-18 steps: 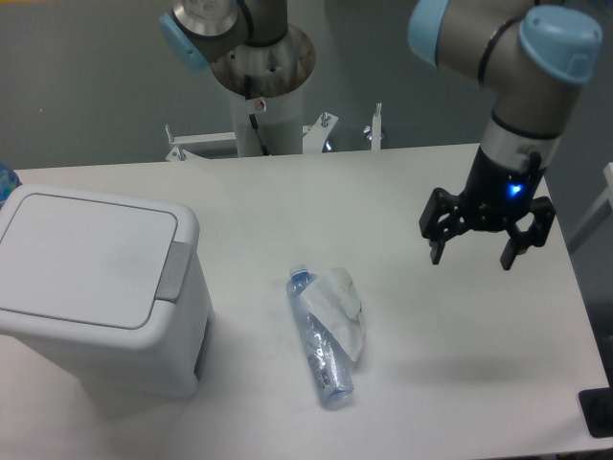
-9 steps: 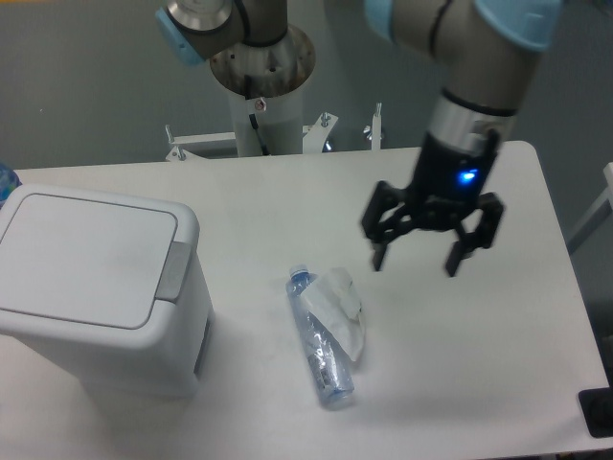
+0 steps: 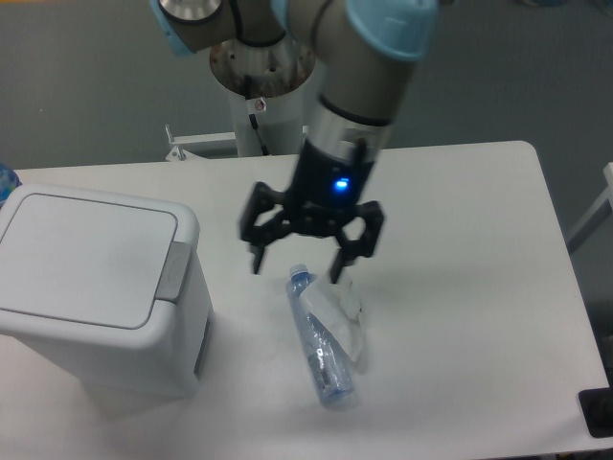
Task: Open the trash can
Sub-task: 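Move the open gripper over toward the grey lid tab of the trash can, then push the gripper finger against the lid tab to flip the lid open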
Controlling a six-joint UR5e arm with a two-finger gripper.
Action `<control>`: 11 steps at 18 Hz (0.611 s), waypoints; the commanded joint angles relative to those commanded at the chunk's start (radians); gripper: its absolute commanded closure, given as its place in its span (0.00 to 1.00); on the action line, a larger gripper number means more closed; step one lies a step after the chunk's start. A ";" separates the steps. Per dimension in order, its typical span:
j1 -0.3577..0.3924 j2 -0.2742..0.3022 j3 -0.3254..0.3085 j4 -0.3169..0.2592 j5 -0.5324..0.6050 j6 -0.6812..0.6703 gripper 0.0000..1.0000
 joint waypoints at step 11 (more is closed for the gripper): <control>-0.060 0.000 -0.080 0.094 0.002 -0.002 0.00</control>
